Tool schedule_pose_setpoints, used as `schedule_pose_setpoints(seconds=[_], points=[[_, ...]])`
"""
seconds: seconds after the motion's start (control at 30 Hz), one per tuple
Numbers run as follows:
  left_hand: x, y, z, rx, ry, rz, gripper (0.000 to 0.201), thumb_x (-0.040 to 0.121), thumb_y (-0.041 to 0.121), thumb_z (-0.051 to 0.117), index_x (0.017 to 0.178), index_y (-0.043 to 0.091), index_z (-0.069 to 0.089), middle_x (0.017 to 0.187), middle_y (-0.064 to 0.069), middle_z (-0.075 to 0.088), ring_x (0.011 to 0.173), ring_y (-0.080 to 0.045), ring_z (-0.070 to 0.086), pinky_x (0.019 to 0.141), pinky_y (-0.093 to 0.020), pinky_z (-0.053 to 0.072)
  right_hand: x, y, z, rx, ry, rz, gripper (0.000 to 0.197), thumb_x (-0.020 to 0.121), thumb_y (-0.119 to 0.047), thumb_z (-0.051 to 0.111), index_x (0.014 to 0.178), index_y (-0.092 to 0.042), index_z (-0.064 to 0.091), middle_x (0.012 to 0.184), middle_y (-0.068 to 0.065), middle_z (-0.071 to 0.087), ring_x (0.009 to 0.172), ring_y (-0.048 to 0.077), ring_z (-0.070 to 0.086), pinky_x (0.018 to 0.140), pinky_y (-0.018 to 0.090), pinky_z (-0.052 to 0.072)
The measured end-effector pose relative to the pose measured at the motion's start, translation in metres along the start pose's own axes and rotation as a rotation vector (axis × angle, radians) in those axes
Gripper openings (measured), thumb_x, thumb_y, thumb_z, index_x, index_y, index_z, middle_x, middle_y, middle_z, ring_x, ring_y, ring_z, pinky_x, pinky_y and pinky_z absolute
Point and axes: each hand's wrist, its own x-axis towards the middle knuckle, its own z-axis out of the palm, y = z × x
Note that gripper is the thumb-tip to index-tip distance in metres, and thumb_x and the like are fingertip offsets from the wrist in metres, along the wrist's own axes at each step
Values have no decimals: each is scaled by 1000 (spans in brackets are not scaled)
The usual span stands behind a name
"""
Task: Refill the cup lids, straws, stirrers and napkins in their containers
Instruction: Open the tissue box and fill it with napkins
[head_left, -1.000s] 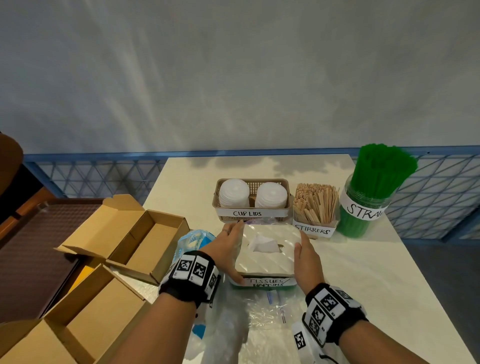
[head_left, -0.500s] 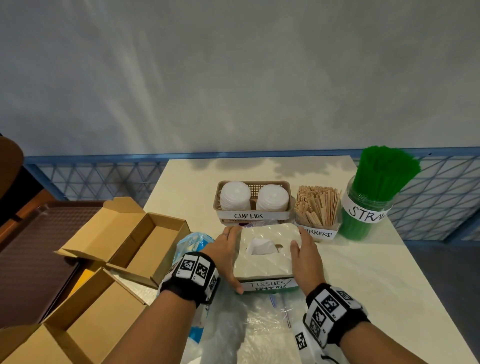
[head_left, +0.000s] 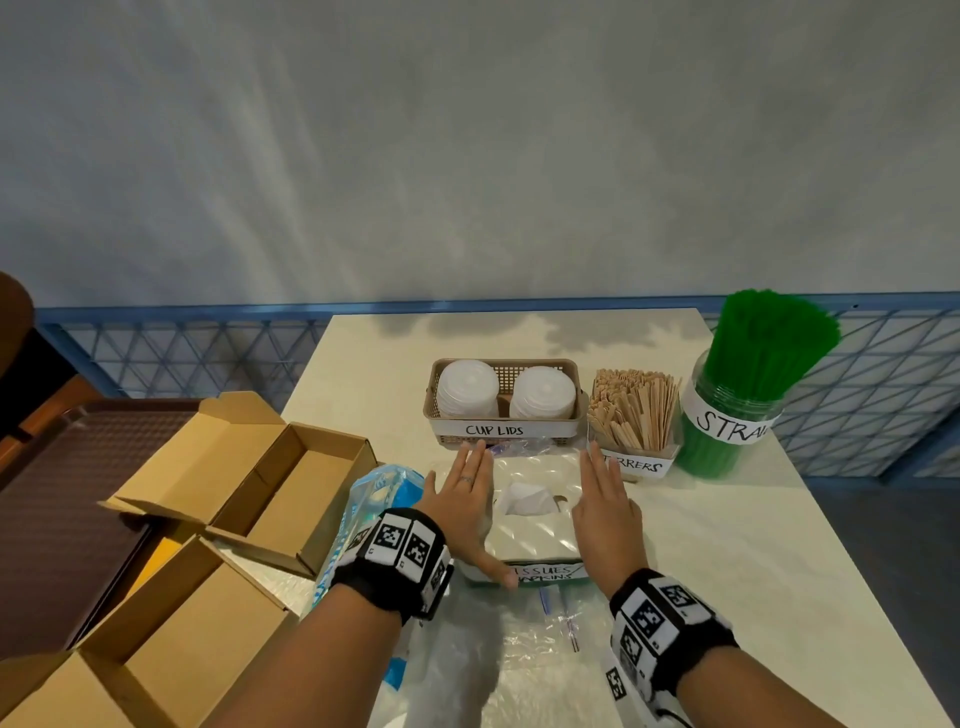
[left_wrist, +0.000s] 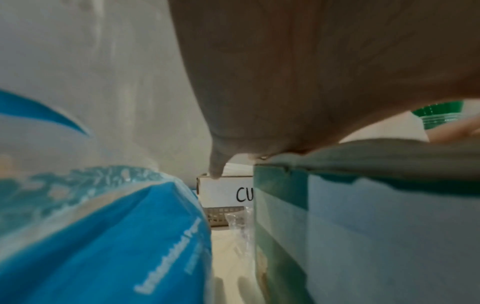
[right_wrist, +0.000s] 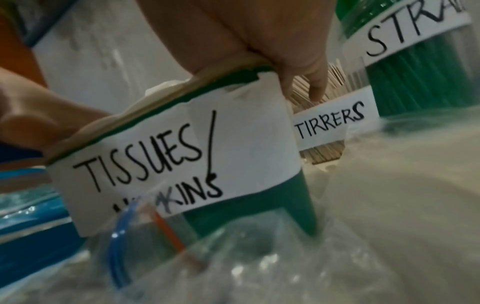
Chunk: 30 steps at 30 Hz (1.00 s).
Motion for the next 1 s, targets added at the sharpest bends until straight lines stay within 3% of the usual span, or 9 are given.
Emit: schedule_pose_setpoints(seconds=[0.07, 0.17, 0.57, 0.7, 0.77, 0.8, 0.87, 0.93, 1.0], points=[[4, 5, 4, 2, 38, 1, 134, 64, 82, 51, 143, 6, -26, 151, -6, -33, 140, -22, -29, 113, -59, -5, -1, -1, -2, -57, -58, 14, 58, 100, -20, 24, 150, -17, -5, 158, -4, -14, 146, 17, -8, 116, 42, 21], [8, 8, 11, 17, 90, -15, 123, 70, 84, 37, 144, 7, -23, 152, -5, -31, 141, -21, -27, 112, -58, -8, -2, -1, -3, -102, -116, 16, 57, 101, -28, 20, 150, -19, -9, 157, -5, -17, 146, 14, -11, 116, 45, 15], [9, 7, 24, 3, 182, -23, 117, 72, 85, 29, 145, 8, -22, 152, -4, -30, 141, -20, -27, 111, -54, -15, 1, 1, 1, -175, -200, 30, 62, 100, -40, 20, 148, -22, -15, 154, -9, -26, 145, 25, -14, 112, 52, 20], [8, 8, 23, -17, 201, -22, 110, 77, 79, 32, 146, 11, -18, 154, -2, -27, 143, -18, -23, 112, -51, -15, 0, 1, -4, -231, -220, 13, 58, 100, -42, 13, 148, -22, -12, 155, -6, -24, 145, 25, -14, 114, 52, 10], [6, 6, 21, -141, 277, -5, 96, 82, 68, 45, 150, 16, 1, 158, 3, -10, 146, -15, -8, 115, -47, -10, -4, 6, -8, -160, -125, -65, 65, 92, -49, 4, 150, -21, 5, 159, -4, -5, 147, 23, -1, 115, 48, 8], [6, 4, 19, -225, 353, 12, 83, 82, 59, 54, 147, 20, 20, 158, 4, 8, 146, -14, 7, 117, -44, -3, -5, 7, -12, -50, -53, -119, 71, 87, -50, 5, 148, -18, 21, 157, -2, 16, 144, 24, 16, 113, 45, 15], [5, 2, 17, -373, 495, 38, 53, 80, 40, 67, 127, 21, 52, 139, 4, 44, 130, -16, 38, 111, -30, 21, -8, 11, -15, 110, 32, -248, 57, 87, -44, 29, 130, -15, 51, 136, 3, 50, 125, 27, 46, 102, 40, 34], [4, 6, 14, -461, 544, 10, 37, 80, 29, 70, 114, 17, 63, 117, 2, 57, 110, -16, 52, 93, -19, 36, -7, 11, -17, 87, 46, -355, 31, 85, -25, 58, 114, -15, 64, 121, 3, 58, 111, 24, 53, 91, 35, 41], [3, 10, 13, -519, 538, -34, 30, 81, 24, 69, 109, 15, 65, 106, 3, 56, 96, -12, 53, 82, -13, 36, -3, 4, -20, 79, -15, -411, 26, 83, -16, 65, 109, -13, 65, 118, 1, 56, 104, 19, 52, 86, 26, 40]])
